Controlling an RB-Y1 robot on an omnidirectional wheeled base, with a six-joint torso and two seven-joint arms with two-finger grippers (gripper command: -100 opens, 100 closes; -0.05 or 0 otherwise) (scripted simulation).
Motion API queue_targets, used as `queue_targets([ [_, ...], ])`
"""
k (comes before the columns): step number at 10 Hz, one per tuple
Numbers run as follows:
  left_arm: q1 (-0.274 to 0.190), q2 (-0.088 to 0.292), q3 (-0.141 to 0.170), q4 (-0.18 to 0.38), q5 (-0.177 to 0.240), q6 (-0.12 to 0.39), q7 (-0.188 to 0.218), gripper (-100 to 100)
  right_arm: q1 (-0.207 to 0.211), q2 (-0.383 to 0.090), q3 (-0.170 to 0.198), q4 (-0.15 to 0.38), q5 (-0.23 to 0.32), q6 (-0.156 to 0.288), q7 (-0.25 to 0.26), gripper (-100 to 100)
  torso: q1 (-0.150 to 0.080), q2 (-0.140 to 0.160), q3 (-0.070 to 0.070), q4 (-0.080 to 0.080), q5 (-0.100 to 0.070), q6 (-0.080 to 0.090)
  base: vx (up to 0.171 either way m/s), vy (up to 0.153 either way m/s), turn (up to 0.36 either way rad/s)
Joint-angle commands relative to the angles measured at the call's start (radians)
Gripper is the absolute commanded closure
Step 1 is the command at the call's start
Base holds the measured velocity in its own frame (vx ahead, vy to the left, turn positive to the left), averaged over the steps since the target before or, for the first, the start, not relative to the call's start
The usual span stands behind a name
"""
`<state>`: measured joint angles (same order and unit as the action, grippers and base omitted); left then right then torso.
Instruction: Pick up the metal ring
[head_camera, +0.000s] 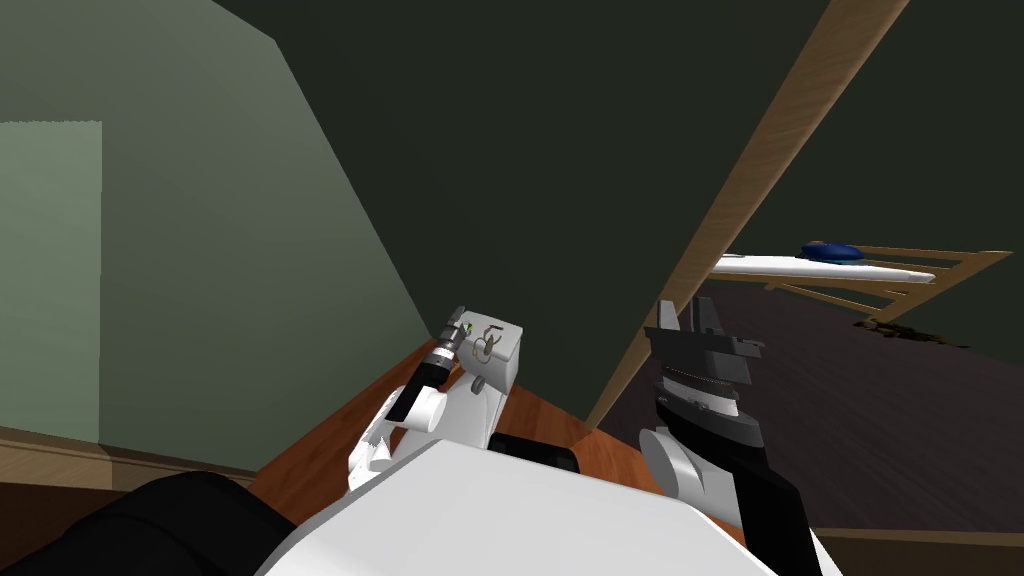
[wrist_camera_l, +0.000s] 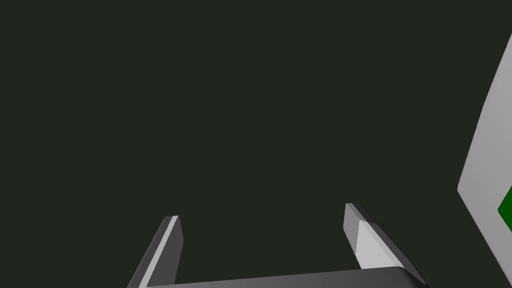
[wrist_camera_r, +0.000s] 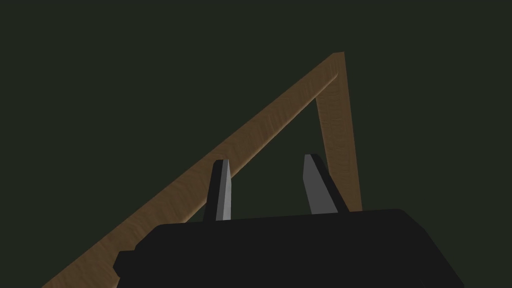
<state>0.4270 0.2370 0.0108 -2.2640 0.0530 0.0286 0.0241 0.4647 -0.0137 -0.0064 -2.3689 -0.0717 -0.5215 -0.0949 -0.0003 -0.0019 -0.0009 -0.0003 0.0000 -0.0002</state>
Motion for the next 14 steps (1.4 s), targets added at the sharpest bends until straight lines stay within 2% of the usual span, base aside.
queue_targets([
  [1,-0.004,0.013,0.002,0.026,-0.004,0.033,-0.010,-100,0.000,0.000,0.000,0.000,0.000,0.000,0.000,0,0.000,0.000,0.000,0.000,0.000,0.000,0.041,-0.021,-0.032],
  [6,-0.003,0.059,0.019,0.071,-0.004,0.116,-0.026,-100,0.000,0.000,0.000,0.000,0.000,0.000,0.000,0,0.000,-0.001,-0.001,0.000,0.000,0.000,0.043,-0.019,-0.018],
  [7,-0.003,0.078,0.025,0.089,-0.005,0.150,-0.033,-100,0.000,0.000,0.000,0.000,0.000,0.000,0.000,0,0.000,-0.001,-0.001,0.000,0.000,0.000,0.057,-0.021,-0.031],
  [14,-0.002,0.160,0.054,0.172,-0.006,0.296,-0.062,-100,0.000,0.000,0.000,0.000,0.000,0.000,0.000,0,-0.001,-0.002,-0.002,-0.001,0.000,0.000,0.053,-0.020,-0.025],
])
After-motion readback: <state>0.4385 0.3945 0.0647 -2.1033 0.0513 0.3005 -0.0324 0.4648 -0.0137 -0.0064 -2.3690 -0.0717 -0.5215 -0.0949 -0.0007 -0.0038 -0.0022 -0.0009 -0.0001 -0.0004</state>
